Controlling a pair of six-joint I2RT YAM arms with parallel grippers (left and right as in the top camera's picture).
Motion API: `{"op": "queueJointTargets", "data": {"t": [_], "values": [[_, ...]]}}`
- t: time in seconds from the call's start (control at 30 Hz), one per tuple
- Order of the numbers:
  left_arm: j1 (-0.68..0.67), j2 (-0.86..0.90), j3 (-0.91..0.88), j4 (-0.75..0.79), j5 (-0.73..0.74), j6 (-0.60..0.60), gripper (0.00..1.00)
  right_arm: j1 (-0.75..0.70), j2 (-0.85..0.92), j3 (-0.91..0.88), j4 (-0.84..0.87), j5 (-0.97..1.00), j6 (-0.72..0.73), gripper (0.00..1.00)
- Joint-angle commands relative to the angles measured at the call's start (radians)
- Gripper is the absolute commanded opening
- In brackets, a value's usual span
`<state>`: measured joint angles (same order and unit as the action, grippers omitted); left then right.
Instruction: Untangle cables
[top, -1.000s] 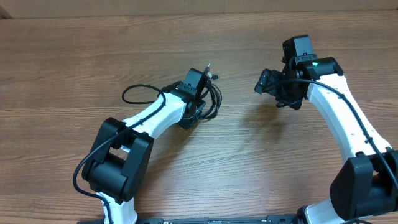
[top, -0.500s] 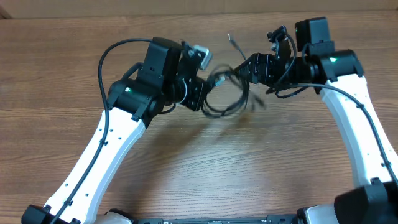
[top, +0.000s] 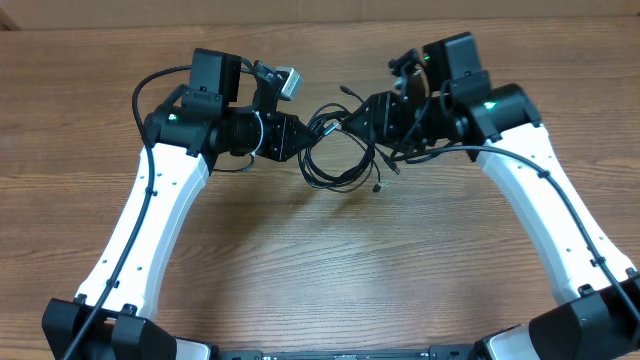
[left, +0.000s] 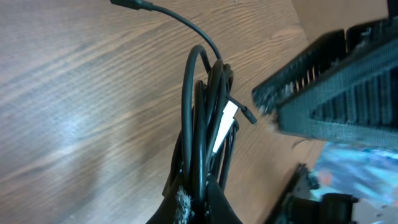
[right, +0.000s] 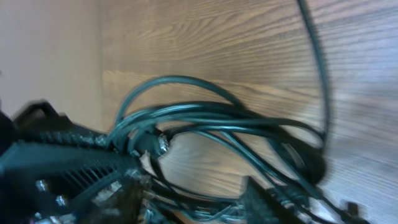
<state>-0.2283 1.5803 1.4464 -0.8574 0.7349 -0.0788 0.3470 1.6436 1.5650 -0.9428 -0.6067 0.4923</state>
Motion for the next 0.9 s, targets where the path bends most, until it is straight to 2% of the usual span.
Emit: {"op": "queueJointTargets", "data": {"t": [0.0,0.1,0.37,0.5,0.7,0.8,0.87], "values": [[0.000,0.010,0.000,0.005,0.056,-0.126,0.04,0.033,0.003,0.007,0.030,0.063,0.097,0.31],[0.000,0.010,0.000,0.006,0.094,-0.173,0.04,0.041,0.004,0.007,0.044,0.117,0.160,0.23],[-0.001,0.010,0.000,0.007,0.149,-0.222,0.04,0.077,0.042,0.007,0.108,0.097,0.219,0.20],[0.001,0.010,0.000,0.086,0.168,-0.317,0.04,0.106,0.129,0.007,0.081,0.097,0.227,0.15],[0.110,0.010,0.000,0.288,0.484,-0.397,0.04,0.101,0.164,0.007,0.031,0.187,0.214,0.15],[0.184,0.010,0.000,0.287,0.557,-0.396,0.04,0.093,0.164,0.007,-0.024,0.277,0.204,0.15],[0.209,0.010,0.000,0.285,0.542,-0.387,0.04,0.070,0.164,0.007,-0.040,0.276,0.157,0.15]]}}
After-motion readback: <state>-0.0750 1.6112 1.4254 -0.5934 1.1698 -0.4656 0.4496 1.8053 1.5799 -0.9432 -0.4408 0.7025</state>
